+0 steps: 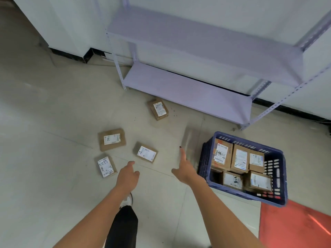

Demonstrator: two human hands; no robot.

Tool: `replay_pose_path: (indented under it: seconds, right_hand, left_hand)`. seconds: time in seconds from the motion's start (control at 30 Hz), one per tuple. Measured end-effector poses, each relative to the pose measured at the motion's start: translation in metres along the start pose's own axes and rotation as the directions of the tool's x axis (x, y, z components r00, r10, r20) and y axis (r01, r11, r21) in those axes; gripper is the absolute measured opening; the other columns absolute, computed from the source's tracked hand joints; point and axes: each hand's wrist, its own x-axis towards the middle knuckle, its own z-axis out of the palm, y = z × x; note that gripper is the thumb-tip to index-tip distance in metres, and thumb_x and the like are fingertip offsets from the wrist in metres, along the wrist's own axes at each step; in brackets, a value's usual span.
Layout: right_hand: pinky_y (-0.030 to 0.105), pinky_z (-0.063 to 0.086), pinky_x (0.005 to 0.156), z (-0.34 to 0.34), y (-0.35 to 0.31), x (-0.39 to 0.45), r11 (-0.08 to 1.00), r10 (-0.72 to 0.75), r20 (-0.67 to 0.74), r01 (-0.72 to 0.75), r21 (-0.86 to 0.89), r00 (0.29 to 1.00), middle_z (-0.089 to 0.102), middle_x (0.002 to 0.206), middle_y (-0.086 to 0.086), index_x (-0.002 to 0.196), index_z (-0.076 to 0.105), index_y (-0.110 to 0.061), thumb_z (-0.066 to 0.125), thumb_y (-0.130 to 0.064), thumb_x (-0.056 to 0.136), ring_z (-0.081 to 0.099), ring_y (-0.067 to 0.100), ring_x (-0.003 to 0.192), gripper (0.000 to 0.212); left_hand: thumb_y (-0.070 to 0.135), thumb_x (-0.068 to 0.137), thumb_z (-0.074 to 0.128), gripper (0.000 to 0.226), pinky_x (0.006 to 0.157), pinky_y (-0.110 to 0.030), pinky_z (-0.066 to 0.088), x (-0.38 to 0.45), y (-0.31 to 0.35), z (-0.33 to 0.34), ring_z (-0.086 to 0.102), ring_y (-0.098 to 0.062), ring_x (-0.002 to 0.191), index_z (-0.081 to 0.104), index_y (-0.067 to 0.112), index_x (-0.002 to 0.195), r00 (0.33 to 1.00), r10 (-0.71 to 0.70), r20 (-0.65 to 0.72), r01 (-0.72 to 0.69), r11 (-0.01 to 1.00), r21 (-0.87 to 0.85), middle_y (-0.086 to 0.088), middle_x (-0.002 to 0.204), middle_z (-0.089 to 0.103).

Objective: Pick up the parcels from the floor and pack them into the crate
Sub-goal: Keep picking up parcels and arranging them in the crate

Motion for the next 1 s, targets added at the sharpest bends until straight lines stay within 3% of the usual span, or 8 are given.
replay_pose_path:
  seconds: [0.1, 0.2, 0.43, 0.67, 0.73, 0.8, 0.9, 1.0]
  right_hand:
    - [0.025, 0.037, 0.056, 0.042, -0.047, 0.037, 0.998, 0.042, 0.013, -0.043, 0.054, 0.999, 0.039, 0.077, 0.001, 0.148, -0.012, -0.032, 0.048, -0.011, 0.089, 0.038, 0.012, 0.056, 0.087]
    - [0.023, 0.033, 0.053, 0.078, -0.075, 0.076, 0.995, 0.063, 0.041, -0.066, 0.077, 0.997, 0.028, 0.067, -0.005, 0.149, -0.009, -0.029, 0.048, -0.012, 0.089, 0.035, 0.010, 0.054, 0.085]
    - [0.034, 0.036, 0.075, 0.144, -0.060, 0.199, 0.967, 0.213, 0.029, -0.215, 0.138, 0.977, 0.033, 0.066, -0.008, 0.148, 0.003, -0.023, 0.048, -0.015, 0.084, 0.040, 0.013, 0.061, 0.078]
    - [0.024, 0.041, 0.053, 0.217, 0.031, 0.340, 0.916, 0.351, 0.000, -0.344, 0.205, 0.936, 0.046, 0.069, -0.003, 0.147, 0.010, -0.021, 0.051, -0.013, 0.085, 0.045, 0.010, 0.055, 0.075]
    - [0.024, 0.040, 0.055, 0.234, 0.055, 0.373, 0.888, 0.384, 0.005, -0.370, 0.274, 0.923, 0.054, 0.082, 0.001, 0.148, 0.007, -0.018, 0.052, -0.014, 0.086, 0.048, 0.011, 0.061, 0.076]
    - [0.027, 0.041, 0.067, 0.248, 0.076, 0.401, 0.855, 0.411, -0.003, -0.384, 0.349, 0.912, 0.057, 0.115, 0.011, 0.149, 0.002, -0.017, 0.054, -0.016, 0.088, 0.055, 0.019, 0.081, 0.081]
    - [0.027, 0.037, 0.078, 0.264, 0.103, 0.436, 0.802, 0.441, -0.021, -0.384, 0.458, 0.897, 0.040, 0.145, 0.009, 0.150, -0.005, -0.019, 0.056, -0.019, 0.089, 0.051, 0.024, 0.109, 0.087]
    - [0.020, 0.040, 0.074, 0.272, 0.115, 0.458, 0.752, 0.442, -0.029, -0.352, 0.558, 0.897, 0.056, 0.118, -0.006, 0.149, 0.010, -0.021, 0.060, -0.020, 0.086, 0.056, 0.016, 0.099, 0.080]
  left_hand:
    - [0.011, 0.092, 0.043, 0.048, 0.081, -0.028, 0.041, 0.047, -0.023, -0.040, 0.054, -0.026, 0.110, 0.034, 0.013, 0.139, 0.999, -0.005, 0.042, 0.003, 1.000, 0.028, -0.015, 0.125, 0.055]
    - [0.009, 0.091, 0.045, 0.049, 0.089, -0.032, 0.042, 0.095, -0.041, -0.063, 0.051, -0.026, 0.117, 0.034, 0.013, 0.139, 0.996, 0.003, 0.084, -0.008, 0.998, 0.064, -0.015, 0.127, 0.054]
    - [0.006, 0.089, 0.046, 0.054, 0.098, -0.029, 0.036, 0.204, -0.094, -0.040, 0.045, -0.022, 0.125, 0.032, 0.016, 0.140, 0.985, 0.028, 0.169, -0.039, 0.998, 0.059, -0.010, 0.141, 0.046]
    - [0.007, 0.090, 0.047, 0.057, 0.108, -0.030, 0.030, 0.322, -0.178, 0.069, 0.038, -0.021, 0.134, 0.027, 0.016, 0.143, 0.961, -0.040, 0.273, 0.019, 0.997, 0.079, -0.007, 0.146, 0.040]
    - [0.006, 0.090, 0.048, 0.058, 0.107, -0.031, 0.031, 0.354, -0.194, 0.099, 0.038, -0.022, 0.134, 0.026, 0.015, 0.143, 0.963, -0.045, 0.266, 0.028, 0.997, 0.068, -0.008, 0.146, 0.039]
    - [0.006, 0.088, 0.049, 0.061, 0.106, -0.032, 0.032, 0.386, -0.205, 0.126, 0.039, -0.023, 0.133, 0.025, 0.015, 0.144, 0.970, -0.045, 0.240, 0.033, 0.998, 0.055, -0.007, 0.147, 0.038]
    - [0.005, 0.086, 0.051, 0.068, 0.106, -0.032, 0.032, 0.431, -0.213, 0.159, 0.036, -0.023, 0.136, 0.020, 0.018, 0.146, 0.973, -0.038, 0.228, 0.042, 0.999, -0.015, -0.004, 0.150, 0.033]
    - [0.008, 0.085, 0.056, 0.075, 0.104, -0.030, 0.033, 0.461, -0.208, 0.184, 0.037, -0.021, 0.134, 0.017, 0.027, 0.147, 0.969, 0.013, 0.249, 0.015, 0.994, -0.110, 0.002, 0.151, 0.033]
